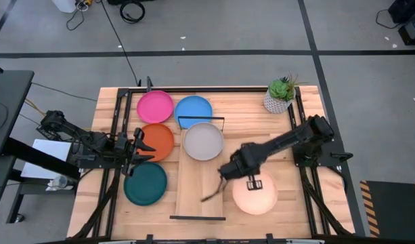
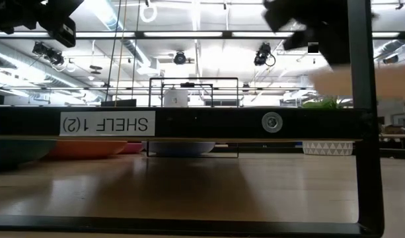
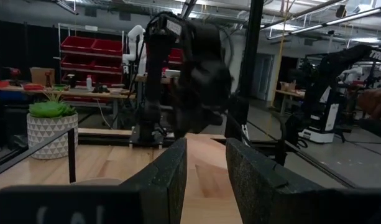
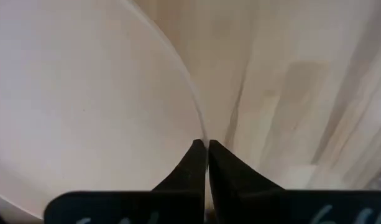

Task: Place and stack plates onto a shelf
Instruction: Stack the light orange plate on top of the gray plate on the shelf

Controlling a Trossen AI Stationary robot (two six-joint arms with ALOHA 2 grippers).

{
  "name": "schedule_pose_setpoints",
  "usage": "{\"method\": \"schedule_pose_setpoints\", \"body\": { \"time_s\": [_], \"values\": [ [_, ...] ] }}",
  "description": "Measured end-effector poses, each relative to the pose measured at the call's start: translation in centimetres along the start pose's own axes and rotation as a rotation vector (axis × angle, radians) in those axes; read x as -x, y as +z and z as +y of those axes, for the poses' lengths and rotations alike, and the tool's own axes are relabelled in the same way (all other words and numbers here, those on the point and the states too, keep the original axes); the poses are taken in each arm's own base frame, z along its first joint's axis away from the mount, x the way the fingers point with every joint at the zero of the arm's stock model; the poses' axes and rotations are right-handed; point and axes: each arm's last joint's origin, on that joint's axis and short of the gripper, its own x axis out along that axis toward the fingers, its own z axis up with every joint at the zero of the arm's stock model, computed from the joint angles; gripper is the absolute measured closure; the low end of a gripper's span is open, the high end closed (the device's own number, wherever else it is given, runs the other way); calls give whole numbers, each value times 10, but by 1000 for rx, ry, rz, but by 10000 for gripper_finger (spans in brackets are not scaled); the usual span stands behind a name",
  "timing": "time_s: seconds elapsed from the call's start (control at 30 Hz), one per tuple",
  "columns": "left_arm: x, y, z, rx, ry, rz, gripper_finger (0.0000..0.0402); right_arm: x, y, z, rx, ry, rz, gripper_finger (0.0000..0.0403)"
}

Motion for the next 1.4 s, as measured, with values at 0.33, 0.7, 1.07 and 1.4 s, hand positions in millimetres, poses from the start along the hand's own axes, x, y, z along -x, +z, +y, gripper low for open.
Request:
{"method": "schedule_pose_setpoints", "body": {
  "time_s": [0.33, 0.7, 1.07, 1.4],
  "values": [
    [0, -2, 0, 69, 1, 20, 283, 25, 19, -78, -518, 11, -117, 391],
    [0, -2, 0, 65, 1, 20, 283, 27, 29, -152, -822, 244, -229, 391],
    [0, -2, 0, 61, 2, 22, 283, 28, 34, -173, -1045, 341, -289, 391],
    [0, -2, 0, -21, 1, 23, 283, 25, 41, -180, -1144, 293, -361, 347]
  ]
}}
